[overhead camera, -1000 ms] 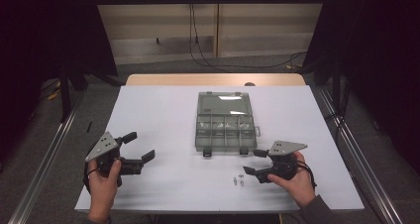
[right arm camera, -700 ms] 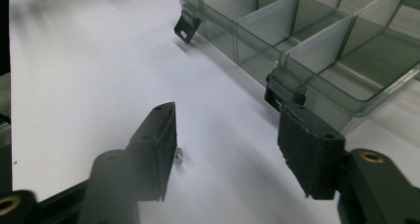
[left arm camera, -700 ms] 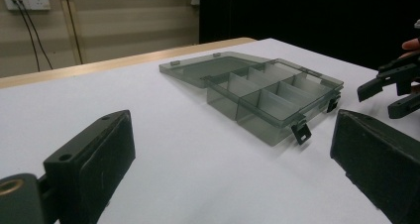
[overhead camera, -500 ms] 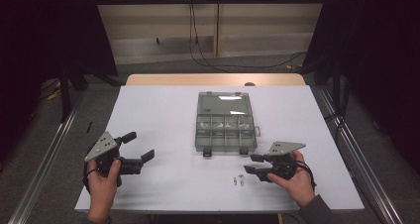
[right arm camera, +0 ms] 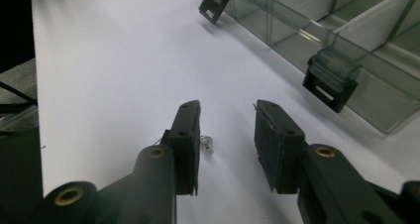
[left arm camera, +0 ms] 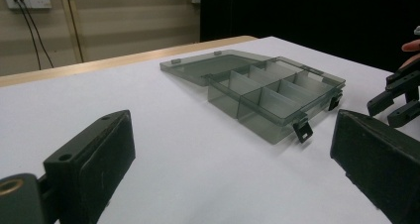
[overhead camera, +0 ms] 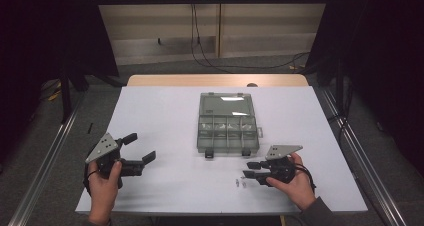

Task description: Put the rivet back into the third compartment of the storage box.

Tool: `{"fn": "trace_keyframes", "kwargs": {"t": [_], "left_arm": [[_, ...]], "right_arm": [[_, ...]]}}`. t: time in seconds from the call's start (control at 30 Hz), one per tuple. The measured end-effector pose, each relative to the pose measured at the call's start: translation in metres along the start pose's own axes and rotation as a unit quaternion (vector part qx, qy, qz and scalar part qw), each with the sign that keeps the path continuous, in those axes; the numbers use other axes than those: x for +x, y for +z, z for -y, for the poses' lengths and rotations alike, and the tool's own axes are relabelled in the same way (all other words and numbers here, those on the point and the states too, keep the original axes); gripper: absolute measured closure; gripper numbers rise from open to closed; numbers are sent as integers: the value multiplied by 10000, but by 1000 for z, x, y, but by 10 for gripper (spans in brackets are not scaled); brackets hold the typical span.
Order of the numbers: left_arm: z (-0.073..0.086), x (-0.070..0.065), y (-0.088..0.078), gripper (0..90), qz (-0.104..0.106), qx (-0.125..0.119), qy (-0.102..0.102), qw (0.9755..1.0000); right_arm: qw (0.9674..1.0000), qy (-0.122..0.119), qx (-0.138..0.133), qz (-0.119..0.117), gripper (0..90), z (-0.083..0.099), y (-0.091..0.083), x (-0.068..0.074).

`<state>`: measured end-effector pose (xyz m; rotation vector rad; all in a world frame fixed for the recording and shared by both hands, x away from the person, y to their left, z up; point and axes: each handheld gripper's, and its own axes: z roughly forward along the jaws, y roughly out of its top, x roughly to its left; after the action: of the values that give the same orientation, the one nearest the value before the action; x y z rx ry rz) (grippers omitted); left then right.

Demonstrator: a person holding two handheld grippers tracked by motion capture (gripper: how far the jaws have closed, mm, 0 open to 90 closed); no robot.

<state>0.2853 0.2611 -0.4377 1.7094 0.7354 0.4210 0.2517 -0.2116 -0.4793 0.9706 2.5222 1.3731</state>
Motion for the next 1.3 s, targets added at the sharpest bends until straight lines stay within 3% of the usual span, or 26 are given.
{"fn": "trace_keyframes", "kwargs": {"t": [0.33, 1.0, 1.3], "left_arm": [[0, 1, -1, 35, -67, 2, 5, 10000], [0, 1, -1, 35, -60, 15, 22, 10000], [-1, 1, -1, 35, -84, 50, 64, 9999]], "right_arm": [[9996, 55, 175, -194, 740, 1, 3, 2], [9987, 77, 445, -250, 830, 3, 10, 2], [9987, 14, 434, -282, 874, 3, 11, 2]]}}
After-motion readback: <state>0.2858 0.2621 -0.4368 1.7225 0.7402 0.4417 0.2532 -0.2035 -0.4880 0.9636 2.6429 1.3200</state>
